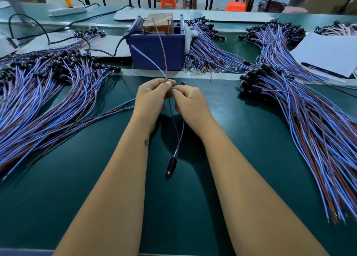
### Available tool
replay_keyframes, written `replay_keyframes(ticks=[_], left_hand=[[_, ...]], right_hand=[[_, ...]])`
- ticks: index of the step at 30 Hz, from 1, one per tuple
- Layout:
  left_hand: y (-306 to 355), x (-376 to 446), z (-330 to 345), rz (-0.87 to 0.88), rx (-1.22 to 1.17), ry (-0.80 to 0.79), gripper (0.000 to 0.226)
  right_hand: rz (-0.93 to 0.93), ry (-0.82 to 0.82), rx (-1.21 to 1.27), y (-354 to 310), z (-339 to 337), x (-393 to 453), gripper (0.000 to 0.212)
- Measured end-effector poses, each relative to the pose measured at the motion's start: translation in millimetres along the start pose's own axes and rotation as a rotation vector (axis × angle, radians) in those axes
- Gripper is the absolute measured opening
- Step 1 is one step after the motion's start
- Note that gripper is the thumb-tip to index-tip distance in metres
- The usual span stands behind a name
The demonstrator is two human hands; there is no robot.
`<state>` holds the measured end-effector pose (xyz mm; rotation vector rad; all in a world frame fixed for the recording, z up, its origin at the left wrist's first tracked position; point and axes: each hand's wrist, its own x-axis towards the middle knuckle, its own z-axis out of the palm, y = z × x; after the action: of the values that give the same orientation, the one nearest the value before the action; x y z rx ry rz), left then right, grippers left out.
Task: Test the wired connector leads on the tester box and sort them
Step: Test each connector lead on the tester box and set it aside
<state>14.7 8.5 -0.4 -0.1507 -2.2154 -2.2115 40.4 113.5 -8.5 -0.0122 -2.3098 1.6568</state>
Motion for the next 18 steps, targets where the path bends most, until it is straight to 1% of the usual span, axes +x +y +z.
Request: replay_keyframes(ticks=[2,4,7,10,11,13,15,16,17,18], left_hand=[[0,-1,0,0.008,0.005,-0.012,0.020],[1,-1,-1,0.024,-0.026,0.008,0.019],[3,1,-6,-0.011,-0.176,0.071,0.021],[6,3,-12,-0.054,-0.380,0.131,0.018],[6,4,-14,-0.064,-0.421,0.158,0.018],[5,5,-18,-0.065,-0.451,0.230,0.022],[4,5,-19,-0.037,-0.417,0.279,0.026],[3,5,-19,-0.016,-0.384,0.289,0.027],[3,5,-18,0.004,-0.344,0.295,0.027],[4,4,-16,0.021,-0.300,0.297,0.027]], right_hand=[[0.006,-0.018,0.014,1,0,0,0.026],[0.009,-0.058,0.051,1,-3,-1,0.028],[0.040,-0.171,0.064,0,-10,-2,0.034],[0.121,-0.267,0.027,-4,-18,-1,0.020],[0.148,-0.301,0.031,-5,-22,-1,0.020],[0.203,-0.379,0.031,-7,-32,-1,0.018],[0.255,-0.431,-0.003,-9,-41,-2,0.014],[0.268,-0.422,-0.024,-11,-45,-2,0.012],[0.266,-0.380,-0.036,-13,-48,-2,0.011],[0.246,-0.302,-0.039,-15,-51,-1,0.011]])
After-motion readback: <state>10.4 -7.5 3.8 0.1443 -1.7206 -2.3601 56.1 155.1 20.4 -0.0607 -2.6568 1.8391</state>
